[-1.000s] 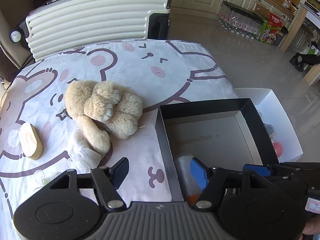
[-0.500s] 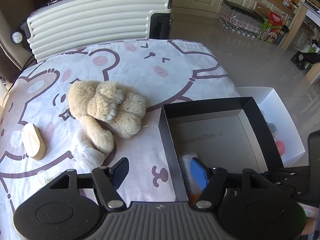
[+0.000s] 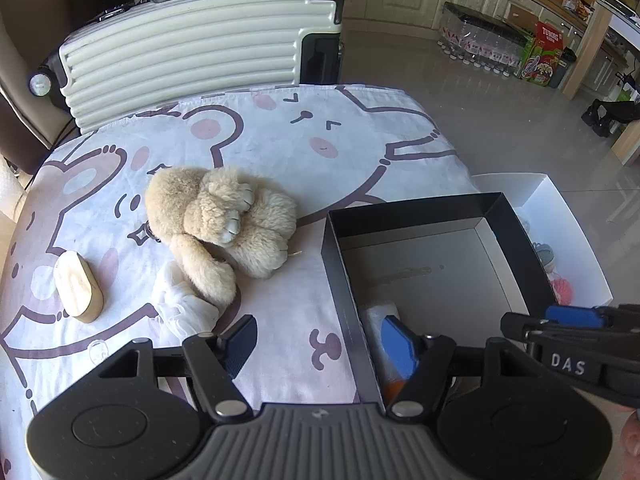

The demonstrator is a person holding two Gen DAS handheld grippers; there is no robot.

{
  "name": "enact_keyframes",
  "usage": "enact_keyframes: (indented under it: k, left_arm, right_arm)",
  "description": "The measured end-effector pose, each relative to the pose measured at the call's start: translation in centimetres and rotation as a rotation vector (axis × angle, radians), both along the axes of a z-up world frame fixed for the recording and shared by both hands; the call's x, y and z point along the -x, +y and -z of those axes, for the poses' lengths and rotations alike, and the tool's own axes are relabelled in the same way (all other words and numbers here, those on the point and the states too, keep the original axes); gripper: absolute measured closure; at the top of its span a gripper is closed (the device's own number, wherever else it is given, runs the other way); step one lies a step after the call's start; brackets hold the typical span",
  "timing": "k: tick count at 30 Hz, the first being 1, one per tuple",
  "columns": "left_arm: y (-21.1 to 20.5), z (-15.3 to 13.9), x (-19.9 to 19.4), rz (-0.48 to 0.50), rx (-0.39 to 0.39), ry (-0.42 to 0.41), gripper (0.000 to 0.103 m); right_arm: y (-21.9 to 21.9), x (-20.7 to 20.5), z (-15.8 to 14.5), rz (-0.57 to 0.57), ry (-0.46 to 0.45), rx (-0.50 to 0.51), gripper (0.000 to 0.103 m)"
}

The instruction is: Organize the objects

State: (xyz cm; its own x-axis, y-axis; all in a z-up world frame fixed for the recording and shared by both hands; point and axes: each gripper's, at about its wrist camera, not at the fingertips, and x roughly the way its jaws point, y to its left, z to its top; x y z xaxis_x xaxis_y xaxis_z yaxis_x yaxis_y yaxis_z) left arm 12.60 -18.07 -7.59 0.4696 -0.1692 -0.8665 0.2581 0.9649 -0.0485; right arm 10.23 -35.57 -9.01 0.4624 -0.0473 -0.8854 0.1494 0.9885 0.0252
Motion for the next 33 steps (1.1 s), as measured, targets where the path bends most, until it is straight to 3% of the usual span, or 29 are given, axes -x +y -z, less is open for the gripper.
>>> enact_keyframes:
  k: [7, 19, 33]
  left_arm:
    - [0.4, -0.8, 0.8, -0.004, -0.01, -0.017, 0.024]
    - [0.9, -2.1, 2.6, -0.003, -0.03, -0.031, 0.006]
    - [1.6, -2.2, 4.2, 0.029, -0.056, 0.035, 0.0]
  right_arm:
    - [0.0, 1.4, -1.9, 0.023, -0.042, 0.026, 0.039]
    - [-0.5, 4.4, -3.5, 0.063, -0.077, 0.06, 0.024]
    - [-0.4, 6.6, -4.2, 0.091, -0.077, 0.095, 0.004]
